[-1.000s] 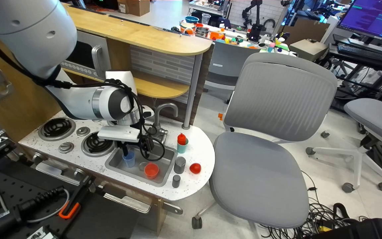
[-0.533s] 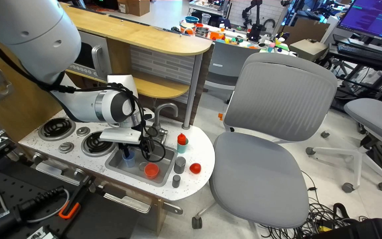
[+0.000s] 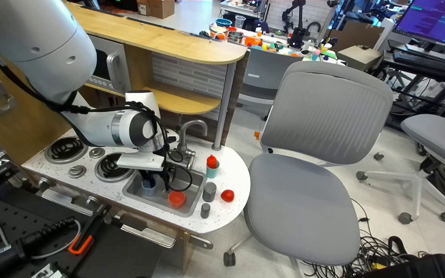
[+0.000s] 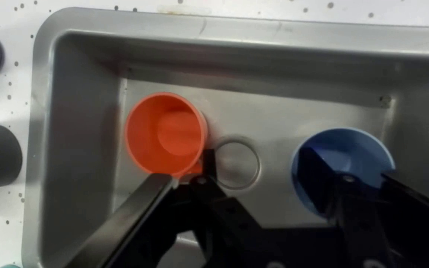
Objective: Remove the blue cup from the sink and place it on the stove
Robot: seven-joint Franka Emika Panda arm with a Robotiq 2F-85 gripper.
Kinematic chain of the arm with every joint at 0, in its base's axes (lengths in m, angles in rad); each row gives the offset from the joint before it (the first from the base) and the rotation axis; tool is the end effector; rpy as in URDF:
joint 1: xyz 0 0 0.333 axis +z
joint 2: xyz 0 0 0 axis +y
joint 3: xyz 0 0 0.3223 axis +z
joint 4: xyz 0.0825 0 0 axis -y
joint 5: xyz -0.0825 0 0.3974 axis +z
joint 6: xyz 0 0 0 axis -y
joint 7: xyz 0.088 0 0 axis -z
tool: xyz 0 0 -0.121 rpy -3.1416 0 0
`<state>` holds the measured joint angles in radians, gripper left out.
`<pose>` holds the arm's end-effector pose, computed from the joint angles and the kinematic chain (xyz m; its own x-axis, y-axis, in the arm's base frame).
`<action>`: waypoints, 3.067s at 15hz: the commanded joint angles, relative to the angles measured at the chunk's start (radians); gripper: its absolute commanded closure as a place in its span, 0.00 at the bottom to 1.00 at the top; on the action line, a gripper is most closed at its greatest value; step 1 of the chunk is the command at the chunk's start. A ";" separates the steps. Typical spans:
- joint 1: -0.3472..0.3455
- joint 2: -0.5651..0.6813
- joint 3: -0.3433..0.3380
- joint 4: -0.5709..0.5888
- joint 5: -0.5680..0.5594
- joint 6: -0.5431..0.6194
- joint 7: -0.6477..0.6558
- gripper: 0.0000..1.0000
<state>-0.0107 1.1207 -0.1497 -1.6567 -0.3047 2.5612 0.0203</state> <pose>0.6004 -0.0990 -0.0741 0.9597 0.1269 -0.2509 0.1887 -0.9522 0.2404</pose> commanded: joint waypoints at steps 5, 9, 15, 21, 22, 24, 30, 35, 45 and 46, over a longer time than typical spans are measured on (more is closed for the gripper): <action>-0.014 -0.155 0.013 -0.176 0.003 0.051 -0.110 1.00; -0.072 -0.342 0.052 -0.368 0.003 0.075 -0.234 1.00; -0.175 -0.595 0.119 -0.614 0.033 0.157 -0.375 1.00; -0.195 -0.621 0.217 -0.598 0.078 0.204 -0.470 1.00; -0.186 -0.609 0.227 -0.577 0.083 0.187 -0.478 1.00; -0.174 -0.576 0.253 -0.530 0.096 0.154 -0.482 1.00; -0.085 -0.459 0.247 -0.378 0.096 0.020 -0.422 1.00; -0.054 -0.360 0.225 -0.244 0.124 -0.116 -0.364 1.00; -0.015 -0.233 0.162 -0.096 0.110 -0.153 -0.219 1.00; -0.014 -0.234 0.164 -0.097 0.111 -0.155 -0.218 1.00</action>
<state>-0.0518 0.8404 0.0281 -1.8103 -0.2093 2.4531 -0.2208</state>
